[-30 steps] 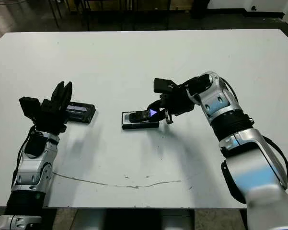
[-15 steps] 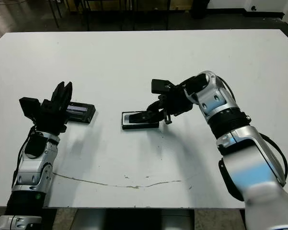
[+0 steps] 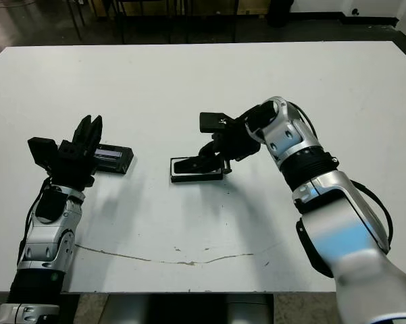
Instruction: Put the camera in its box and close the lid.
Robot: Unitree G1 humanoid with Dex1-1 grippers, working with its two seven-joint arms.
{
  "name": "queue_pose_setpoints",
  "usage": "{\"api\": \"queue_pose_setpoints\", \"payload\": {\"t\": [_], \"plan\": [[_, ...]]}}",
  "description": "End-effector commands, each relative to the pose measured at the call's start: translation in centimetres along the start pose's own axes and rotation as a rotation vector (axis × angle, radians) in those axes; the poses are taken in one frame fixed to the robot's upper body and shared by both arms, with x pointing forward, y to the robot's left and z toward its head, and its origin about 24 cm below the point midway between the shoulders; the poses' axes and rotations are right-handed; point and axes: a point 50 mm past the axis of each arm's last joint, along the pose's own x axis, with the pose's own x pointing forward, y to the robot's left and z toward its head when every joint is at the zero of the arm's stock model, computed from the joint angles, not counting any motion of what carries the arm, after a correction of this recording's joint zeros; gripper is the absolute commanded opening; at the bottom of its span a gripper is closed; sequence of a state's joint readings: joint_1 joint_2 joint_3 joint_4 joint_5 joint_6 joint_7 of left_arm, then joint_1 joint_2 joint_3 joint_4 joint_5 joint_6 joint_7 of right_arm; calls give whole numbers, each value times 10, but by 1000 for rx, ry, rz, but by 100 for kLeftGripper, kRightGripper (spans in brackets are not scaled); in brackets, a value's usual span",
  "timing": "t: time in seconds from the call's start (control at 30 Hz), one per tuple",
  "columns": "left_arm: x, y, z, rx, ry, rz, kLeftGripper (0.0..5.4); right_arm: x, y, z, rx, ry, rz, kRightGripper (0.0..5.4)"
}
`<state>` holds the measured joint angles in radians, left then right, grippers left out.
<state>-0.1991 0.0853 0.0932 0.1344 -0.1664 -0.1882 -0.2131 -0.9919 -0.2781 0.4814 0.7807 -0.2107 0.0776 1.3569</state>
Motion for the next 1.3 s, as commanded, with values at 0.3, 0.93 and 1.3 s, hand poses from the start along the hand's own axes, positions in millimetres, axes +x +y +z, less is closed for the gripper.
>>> {"api": "queue_pose_setpoints", "payload": {"t": [0.3,0.93,1.3], "plan": [[-4,3,-5,12,30,10,0,5,4,-3,-55,-21,42,88],[-3,3,-5,14,26,8,0,-44,-9,2,-130,-122,-84,512],[-4,5,-6,11,30,9,0,-54,7,-22,318,-568,-635,516]]}}
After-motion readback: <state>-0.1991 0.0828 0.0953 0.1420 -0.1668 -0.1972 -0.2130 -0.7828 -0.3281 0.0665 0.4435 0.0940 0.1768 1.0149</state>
